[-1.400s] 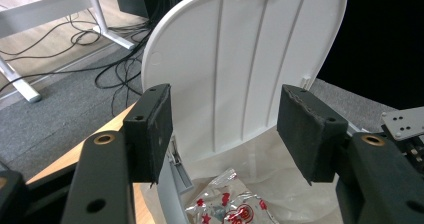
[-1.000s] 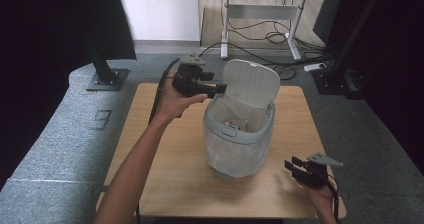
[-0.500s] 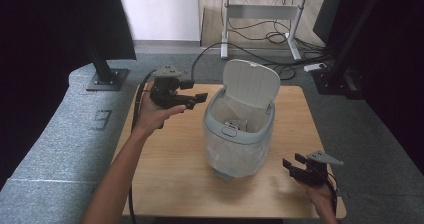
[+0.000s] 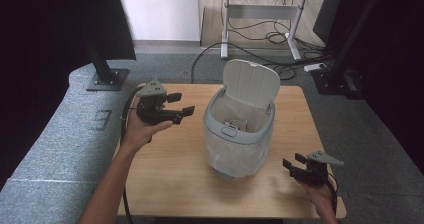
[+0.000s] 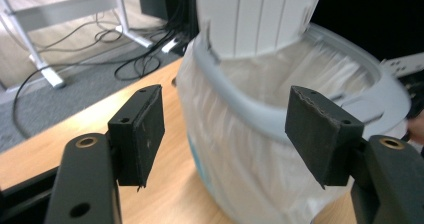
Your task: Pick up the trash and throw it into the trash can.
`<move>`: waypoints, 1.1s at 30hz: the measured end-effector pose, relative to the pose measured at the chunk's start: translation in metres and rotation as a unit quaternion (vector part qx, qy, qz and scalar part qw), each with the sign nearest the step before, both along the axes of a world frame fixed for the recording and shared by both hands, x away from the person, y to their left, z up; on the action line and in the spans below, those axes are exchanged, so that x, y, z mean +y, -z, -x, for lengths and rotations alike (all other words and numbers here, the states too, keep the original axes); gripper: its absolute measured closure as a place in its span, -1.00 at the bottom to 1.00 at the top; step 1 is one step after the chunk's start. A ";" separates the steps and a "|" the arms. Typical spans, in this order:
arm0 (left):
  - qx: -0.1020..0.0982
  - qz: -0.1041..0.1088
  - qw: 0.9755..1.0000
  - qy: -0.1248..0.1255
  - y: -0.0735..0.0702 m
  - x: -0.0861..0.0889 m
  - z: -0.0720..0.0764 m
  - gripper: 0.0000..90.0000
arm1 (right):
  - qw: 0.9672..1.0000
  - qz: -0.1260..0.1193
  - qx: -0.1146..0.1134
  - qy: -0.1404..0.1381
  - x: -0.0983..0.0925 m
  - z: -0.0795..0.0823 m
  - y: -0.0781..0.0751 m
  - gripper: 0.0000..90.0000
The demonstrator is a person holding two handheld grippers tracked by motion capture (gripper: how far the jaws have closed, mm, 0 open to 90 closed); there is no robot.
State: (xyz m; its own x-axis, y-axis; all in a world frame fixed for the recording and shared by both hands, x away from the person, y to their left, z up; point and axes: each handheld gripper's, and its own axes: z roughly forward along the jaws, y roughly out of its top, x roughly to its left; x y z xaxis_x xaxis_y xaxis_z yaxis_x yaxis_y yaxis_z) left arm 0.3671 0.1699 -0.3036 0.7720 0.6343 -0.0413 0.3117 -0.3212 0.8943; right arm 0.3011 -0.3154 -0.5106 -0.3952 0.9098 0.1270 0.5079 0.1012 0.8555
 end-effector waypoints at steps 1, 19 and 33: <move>0.003 -0.002 1.000 -0.002 0.004 0.002 0.001 -0.28 | 1.000 0.000 0.001 0.000 0.000 0.000 0.000 -0.15; 0.015 -0.012 1.000 -0.018 0.061 0.024 0.026 -0.26 | 1.000 0.002 0.002 0.001 0.000 -0.001 0.001 -0.15; 0.040 -0.025 0.998 -0.034 0.104 0.027 0.032 -0.26 | 1.000 0.005 0.002 0.003 0.000 -0.001 0.001 -0.15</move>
